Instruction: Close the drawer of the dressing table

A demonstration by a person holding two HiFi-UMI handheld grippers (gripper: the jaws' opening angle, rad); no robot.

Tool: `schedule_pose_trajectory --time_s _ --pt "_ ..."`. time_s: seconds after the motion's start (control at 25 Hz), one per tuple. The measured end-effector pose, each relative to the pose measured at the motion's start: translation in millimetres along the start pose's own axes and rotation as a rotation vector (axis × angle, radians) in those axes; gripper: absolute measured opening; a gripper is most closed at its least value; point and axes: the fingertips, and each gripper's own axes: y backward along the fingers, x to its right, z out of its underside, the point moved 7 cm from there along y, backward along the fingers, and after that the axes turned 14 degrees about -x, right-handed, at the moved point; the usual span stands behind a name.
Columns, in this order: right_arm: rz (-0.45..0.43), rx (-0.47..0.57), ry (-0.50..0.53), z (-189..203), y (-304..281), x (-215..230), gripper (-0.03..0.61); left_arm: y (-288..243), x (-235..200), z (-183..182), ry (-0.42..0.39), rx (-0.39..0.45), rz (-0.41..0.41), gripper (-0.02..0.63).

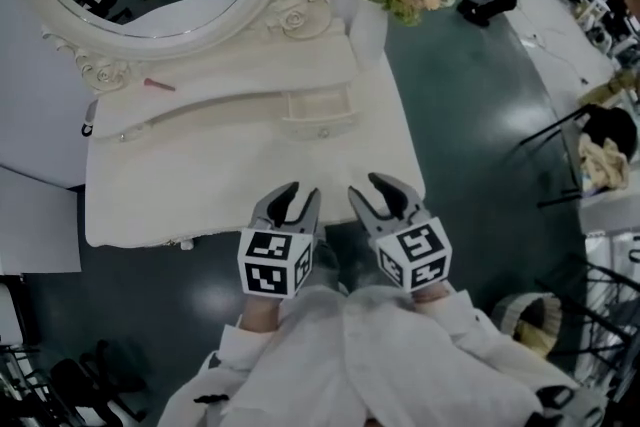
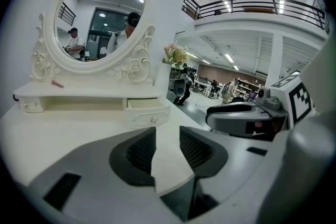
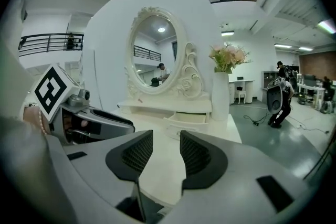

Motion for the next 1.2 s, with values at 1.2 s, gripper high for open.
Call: schedule_pose_trajectory --time_s 1.2 --pt "0.118 -0.048 -0.066 -73.8 -103.5 45.1 0.160 -72.3 -105.3 -86.7 -0.136 -0.072 0.103 0.133"
